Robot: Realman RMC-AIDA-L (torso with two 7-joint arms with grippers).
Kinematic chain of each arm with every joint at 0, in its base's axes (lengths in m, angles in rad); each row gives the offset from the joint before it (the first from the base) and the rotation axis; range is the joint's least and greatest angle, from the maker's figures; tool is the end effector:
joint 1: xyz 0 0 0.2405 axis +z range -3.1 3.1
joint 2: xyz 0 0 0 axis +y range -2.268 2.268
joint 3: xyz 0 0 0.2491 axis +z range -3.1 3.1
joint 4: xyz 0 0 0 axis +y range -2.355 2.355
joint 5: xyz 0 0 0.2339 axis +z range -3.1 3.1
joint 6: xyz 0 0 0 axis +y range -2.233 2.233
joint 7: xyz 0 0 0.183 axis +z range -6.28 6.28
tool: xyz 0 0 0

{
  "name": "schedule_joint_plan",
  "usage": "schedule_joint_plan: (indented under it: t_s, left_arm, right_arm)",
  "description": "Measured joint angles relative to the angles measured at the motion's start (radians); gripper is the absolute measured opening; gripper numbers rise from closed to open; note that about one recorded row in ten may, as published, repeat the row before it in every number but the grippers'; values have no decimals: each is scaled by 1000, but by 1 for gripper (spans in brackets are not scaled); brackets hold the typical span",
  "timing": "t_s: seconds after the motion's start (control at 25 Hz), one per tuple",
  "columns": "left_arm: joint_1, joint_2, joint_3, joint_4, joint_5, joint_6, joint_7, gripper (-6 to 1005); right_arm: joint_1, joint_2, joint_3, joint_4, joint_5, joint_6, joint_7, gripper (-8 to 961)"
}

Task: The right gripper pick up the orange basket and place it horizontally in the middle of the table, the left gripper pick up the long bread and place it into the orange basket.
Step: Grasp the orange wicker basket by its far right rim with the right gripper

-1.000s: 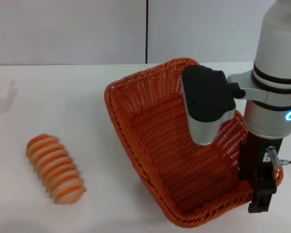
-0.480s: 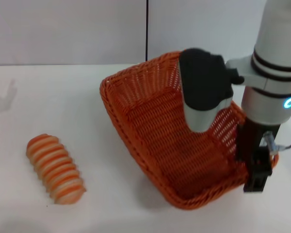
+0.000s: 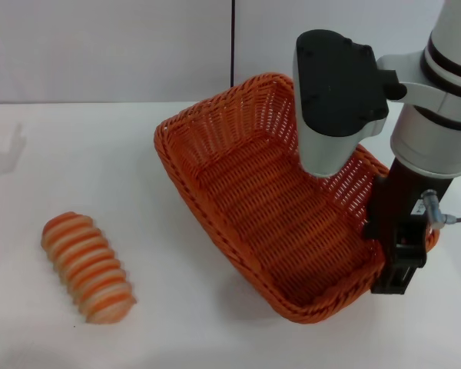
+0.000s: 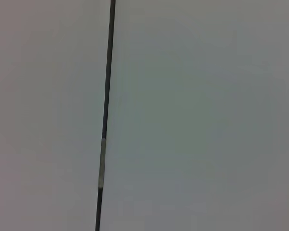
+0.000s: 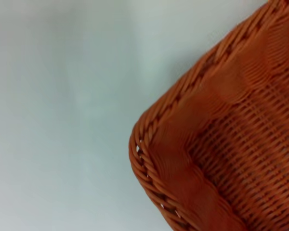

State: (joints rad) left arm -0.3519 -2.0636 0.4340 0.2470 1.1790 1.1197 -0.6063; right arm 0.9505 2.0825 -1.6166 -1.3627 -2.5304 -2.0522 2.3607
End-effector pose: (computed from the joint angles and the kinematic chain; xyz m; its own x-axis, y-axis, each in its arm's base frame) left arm -0.4043 0.3573 0.0397 0.6646 0.0729 0.7436 0.7469 -0.0939 -0.6583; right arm 0.0869 0.3179 -0.0460 0.7216 -0.0360 0.6914 -0.1083 -0.9922 0.0613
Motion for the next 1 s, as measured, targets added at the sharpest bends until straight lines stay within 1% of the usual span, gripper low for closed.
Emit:
schedule_joint_plan:
  t_s: [0.12, 0.2, 0.24, 0.28, 0.32, 0.36, 0.44, 0.48, 0.52, 0.64, 0.68, 0.72, 0.84, 0.88, 1.0]
  left_arm:
    - [0, 1, 0, 0, 0, 0, 0, 687]
    - [1, 2, 0, 0, -1, 0, 0, 687]
    - [1, 2, 0, 0, -1, 0, 0, 687]
    - [2, 2, 0, 0, -1, 0, 0, 687]
    - [2, 2, 0, 0, -1, 0, 0, 687]
    - [2, 3, 0, 0, -1, 0, 0, 687]
    - [-1, 3, 0, 0, -1, 0, 0, 687]
    - [-1, 3, 0, 0, -1, 0, 0, 687]
    - [-1, 3, 0, 0, -1, 0, 0, 687]
    - [-3, 3, 0, 0, -1, 1, 0, 687]
    - [-3, 3, 0, 0, -1, 1, 0, 687]
    - [-8, 1, 1, 0, -1, 7, 1, 687]
    - [-11, 0, 6, 0, -1, 8, 2, 687]
    - [-12, 0, 7, 0, -1, 8, 2, 687]
    - [-12, -1, 7, 0, -1, 8, 2, 687]
  right_arm:
    - [-5, -1, 23, -17, -13, 3, 37, 713]
    - [-18, -4, 89, -66, -93, 1, 98, 712]
    - [-18, -4, 89, -66, -93, 1, 98, 711]
    - [-27, -5, 137, -97, -165, -7, 143, 710]
    - [-27, -5, 137, -97, -165, -7, 143, 710]
    - [-29, -6, 164, -111, -201, -13, 169, 709]
    - [-40, -8, 266, -149, -318, -25, 259, 708]
    - [-40, -8, 266, -149, -318, -25, 259, 707]
    - [-59, -9, 304, -166, -368, -8, 295, 706]
    - [-72, -10, 324, -173, -381, 11, 306, 704]
    - [-97, -13, 373, -184, -386, 54, 320, 704]
    - [-97, -13, 373, -184, -386, 54, 320, 703]
    - [-136, -13, 455, -188, -386, 139, 325, 701]
    - [-160, -13, 489, -188, -375, 195, 317, 700]
    - [-174, -13, 510, -182, -329, 229, 306, 698]
